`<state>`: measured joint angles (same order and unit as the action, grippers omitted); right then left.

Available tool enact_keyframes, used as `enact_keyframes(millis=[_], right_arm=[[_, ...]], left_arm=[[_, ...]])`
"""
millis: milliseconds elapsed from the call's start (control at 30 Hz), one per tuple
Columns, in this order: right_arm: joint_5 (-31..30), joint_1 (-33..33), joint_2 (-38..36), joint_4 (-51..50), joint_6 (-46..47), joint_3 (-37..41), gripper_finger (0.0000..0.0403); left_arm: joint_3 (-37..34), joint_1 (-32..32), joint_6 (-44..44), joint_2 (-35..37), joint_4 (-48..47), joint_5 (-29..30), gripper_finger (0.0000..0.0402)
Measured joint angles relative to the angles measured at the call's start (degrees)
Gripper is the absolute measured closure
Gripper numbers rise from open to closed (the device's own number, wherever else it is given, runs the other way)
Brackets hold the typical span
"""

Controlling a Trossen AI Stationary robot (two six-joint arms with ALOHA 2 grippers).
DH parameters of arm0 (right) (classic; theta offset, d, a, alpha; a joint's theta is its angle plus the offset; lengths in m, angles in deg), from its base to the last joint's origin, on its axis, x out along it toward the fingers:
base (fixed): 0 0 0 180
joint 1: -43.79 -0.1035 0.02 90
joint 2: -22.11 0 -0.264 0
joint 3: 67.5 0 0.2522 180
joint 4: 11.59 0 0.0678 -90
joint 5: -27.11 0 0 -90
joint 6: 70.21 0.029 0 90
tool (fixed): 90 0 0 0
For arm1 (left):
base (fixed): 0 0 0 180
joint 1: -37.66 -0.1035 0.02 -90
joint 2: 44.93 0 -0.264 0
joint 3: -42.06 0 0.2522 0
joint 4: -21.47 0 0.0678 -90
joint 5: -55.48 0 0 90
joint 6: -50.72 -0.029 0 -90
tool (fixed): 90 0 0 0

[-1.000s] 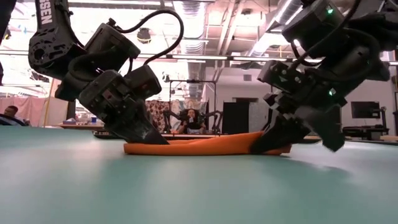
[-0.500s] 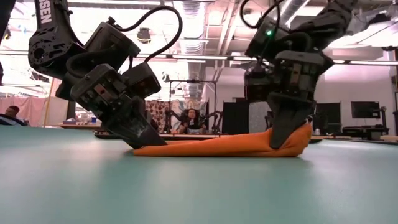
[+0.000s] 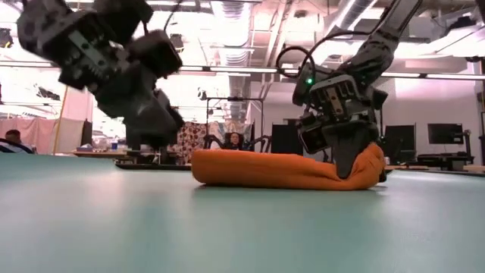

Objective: Roll towel
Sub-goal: Roll the orange towel

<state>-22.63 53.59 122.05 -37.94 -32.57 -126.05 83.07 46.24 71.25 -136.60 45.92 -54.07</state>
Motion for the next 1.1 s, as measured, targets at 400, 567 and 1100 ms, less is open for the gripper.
enact_keyframes(millis=[400,567,1100], right_arm=[[10.2,4.1,4.3,1.1,1.6,-0.3,0.0374],[12.5,5.0,4.2,0.8,3.6,-0.3,0.0374],[13.6,4.2,4.3,2.6,2.9,-0.3,0.0374]], left_arm=[[7.1,11.1,-27.9,4.7,-14.6,34.3,0.0402],[9.9,11.3,-32.4,-1.3,-15.2,35.0,0.0401],[13.9,7.0,-39.3,-9.7,-14.3,45.3,0.0401]])
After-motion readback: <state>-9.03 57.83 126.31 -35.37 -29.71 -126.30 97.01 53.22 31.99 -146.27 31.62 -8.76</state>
